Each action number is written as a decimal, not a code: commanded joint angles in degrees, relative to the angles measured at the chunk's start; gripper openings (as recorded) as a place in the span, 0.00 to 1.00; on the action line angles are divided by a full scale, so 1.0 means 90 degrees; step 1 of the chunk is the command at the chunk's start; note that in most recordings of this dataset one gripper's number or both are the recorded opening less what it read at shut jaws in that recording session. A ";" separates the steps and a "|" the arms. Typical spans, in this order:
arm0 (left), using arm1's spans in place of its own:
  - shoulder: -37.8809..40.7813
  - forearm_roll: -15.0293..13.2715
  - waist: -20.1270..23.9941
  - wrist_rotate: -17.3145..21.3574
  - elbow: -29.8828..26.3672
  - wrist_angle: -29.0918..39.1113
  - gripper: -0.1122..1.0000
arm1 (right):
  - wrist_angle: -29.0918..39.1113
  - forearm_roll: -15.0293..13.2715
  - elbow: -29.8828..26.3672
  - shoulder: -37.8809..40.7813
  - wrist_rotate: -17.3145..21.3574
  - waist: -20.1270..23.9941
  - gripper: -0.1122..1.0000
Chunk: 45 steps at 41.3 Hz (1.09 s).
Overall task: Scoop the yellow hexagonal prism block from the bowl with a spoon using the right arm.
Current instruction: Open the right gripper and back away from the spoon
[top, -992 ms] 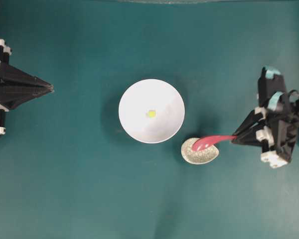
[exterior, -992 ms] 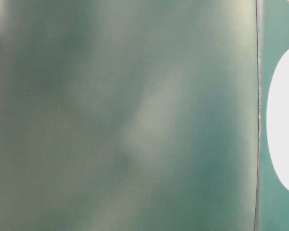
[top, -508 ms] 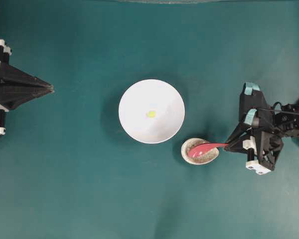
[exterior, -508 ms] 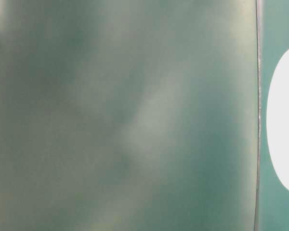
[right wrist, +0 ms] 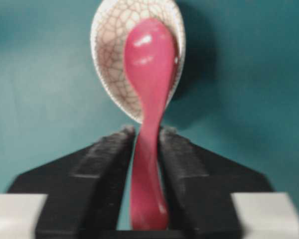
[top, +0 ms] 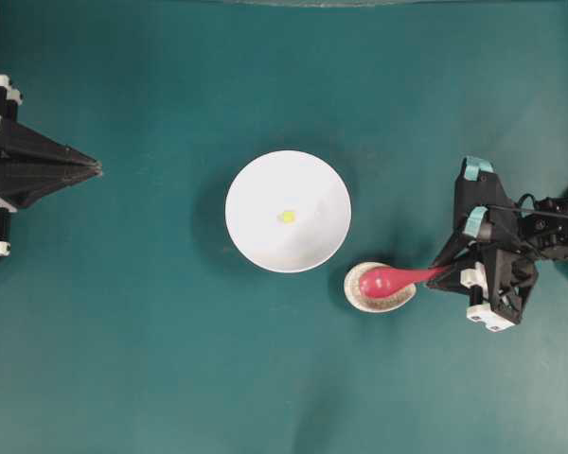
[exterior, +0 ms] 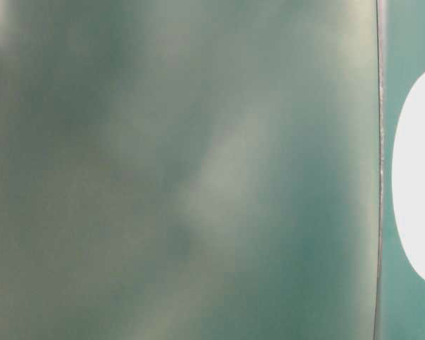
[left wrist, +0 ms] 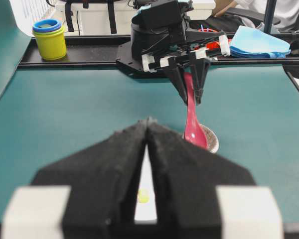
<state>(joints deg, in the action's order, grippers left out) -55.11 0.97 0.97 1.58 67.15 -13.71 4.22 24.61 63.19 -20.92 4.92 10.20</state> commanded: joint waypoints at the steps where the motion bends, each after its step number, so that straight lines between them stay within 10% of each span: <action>1: 0.0039 0.0020 0.0010 -0.0010 -0.0186 -0.0059 0.17 | -0.0020 0.0000 -0.0059 -0.0078 0.0000 0.0010 0.45; 20: 0.0039 0.0020 0.0010 -0.0010 -0.0195 -0.0059 0.17 | -0.0410 -0.0566 0.0176 -0.0391 -0.0020 0.0020 0.55; 45: 0.0039 0.0010 0.0010 -0.0010 -0.0195 -0.0029 0.17 | -0.4180 -0.0391 0.1455 -0.0146 -0.0029 0.0850 0.55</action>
<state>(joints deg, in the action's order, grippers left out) -55.11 0.97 0.97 1.58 67.06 -13.71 -30.67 20.48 76.64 -23.03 4.83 16.44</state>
